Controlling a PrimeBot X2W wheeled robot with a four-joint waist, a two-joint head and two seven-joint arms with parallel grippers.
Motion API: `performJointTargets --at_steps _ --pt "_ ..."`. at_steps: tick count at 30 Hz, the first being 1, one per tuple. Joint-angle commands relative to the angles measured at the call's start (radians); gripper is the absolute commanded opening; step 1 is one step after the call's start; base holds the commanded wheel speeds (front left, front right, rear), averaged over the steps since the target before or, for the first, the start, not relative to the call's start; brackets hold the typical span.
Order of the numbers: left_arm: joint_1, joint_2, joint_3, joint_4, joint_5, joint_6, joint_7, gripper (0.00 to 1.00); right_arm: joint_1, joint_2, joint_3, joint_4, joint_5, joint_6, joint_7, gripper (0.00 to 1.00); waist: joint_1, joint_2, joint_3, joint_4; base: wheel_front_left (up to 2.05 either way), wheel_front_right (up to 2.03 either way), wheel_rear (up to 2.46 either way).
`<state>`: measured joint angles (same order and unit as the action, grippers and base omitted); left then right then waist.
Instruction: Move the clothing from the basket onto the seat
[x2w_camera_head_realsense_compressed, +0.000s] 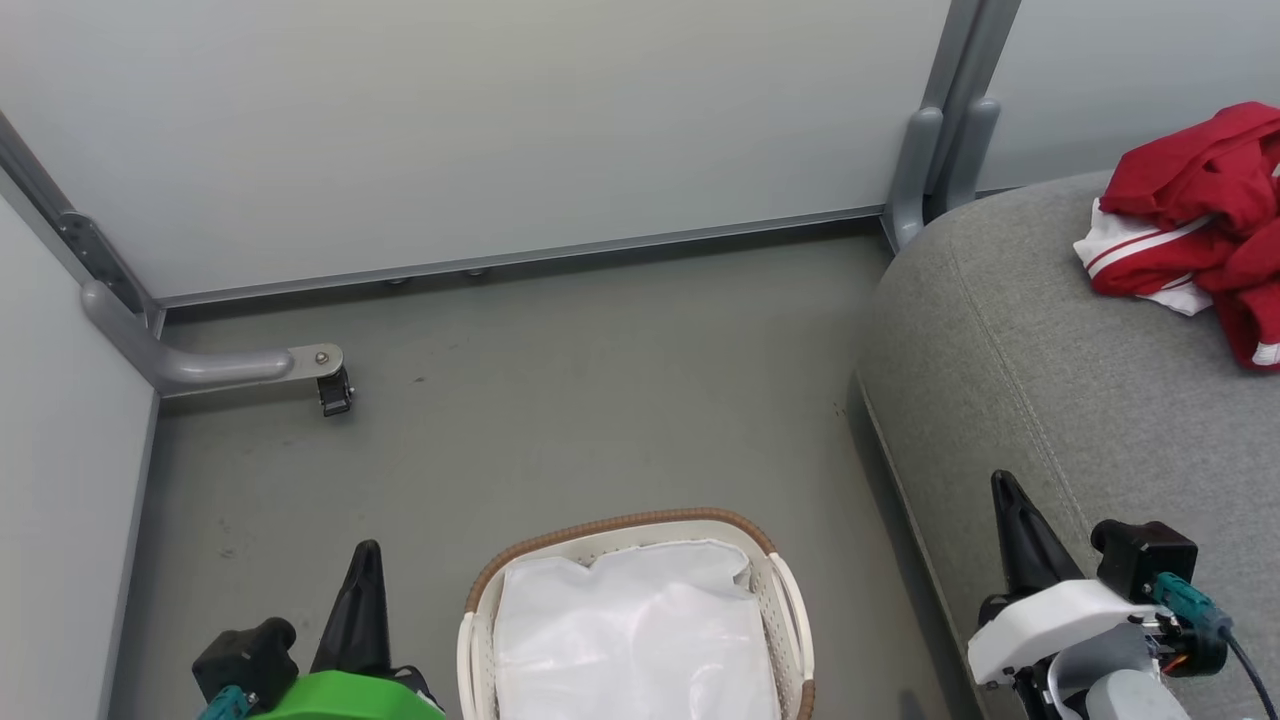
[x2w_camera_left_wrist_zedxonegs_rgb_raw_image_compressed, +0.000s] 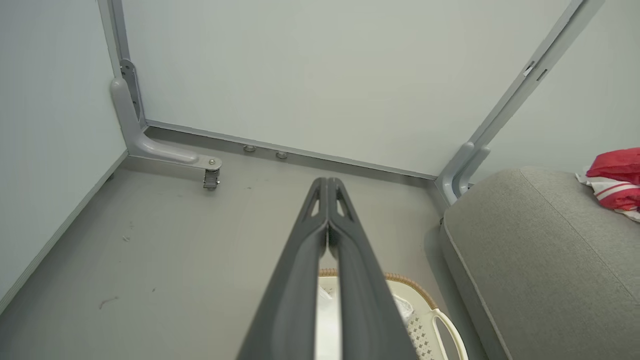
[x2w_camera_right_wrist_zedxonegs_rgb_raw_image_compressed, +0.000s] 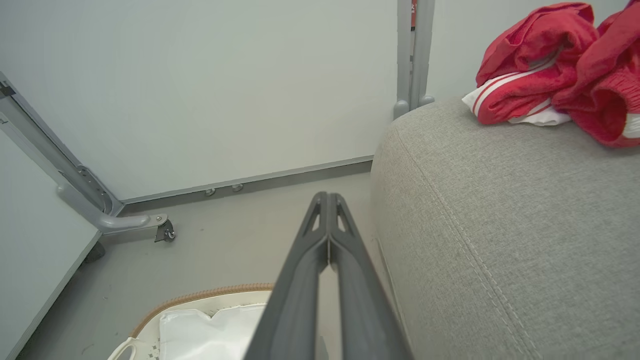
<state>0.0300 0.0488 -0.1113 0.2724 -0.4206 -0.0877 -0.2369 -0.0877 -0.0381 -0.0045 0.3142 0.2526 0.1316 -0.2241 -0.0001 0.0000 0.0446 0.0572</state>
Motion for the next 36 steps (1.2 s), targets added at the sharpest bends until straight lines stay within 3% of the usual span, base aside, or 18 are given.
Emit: performJointTargets --at_steps 1,16,36 --pt "-0.016 0.007 0.009 -0.014 -0.048 -0.004 0.010 0.00 -0.014 -0.004 -0.008 -0.018 0.053 0.000 0.011 0.00 0.0001 0.0000 -0.001 -0.001 0.00 0.00 0.00" --pt "-0.047 0.016 0.042 -0.015 -0.302 -0.013 0.072 0.00 -0.014 -0.006 -0.028 -0.033 0.331 0.000 0.078 0.00 0.0001 0.0000 -0.006 -0.008 0.00 0.00 0.00" --pt "-0.074 0.022 0.082 -0.022 -0.559 -0.022 0.140 0.00 -0.018 -0.009 -0.051 -0.045 0.616 -0.001 0.151 0.00 0.0001 0.0000 -0.013 -0.018 0.00 0.00 0.00"
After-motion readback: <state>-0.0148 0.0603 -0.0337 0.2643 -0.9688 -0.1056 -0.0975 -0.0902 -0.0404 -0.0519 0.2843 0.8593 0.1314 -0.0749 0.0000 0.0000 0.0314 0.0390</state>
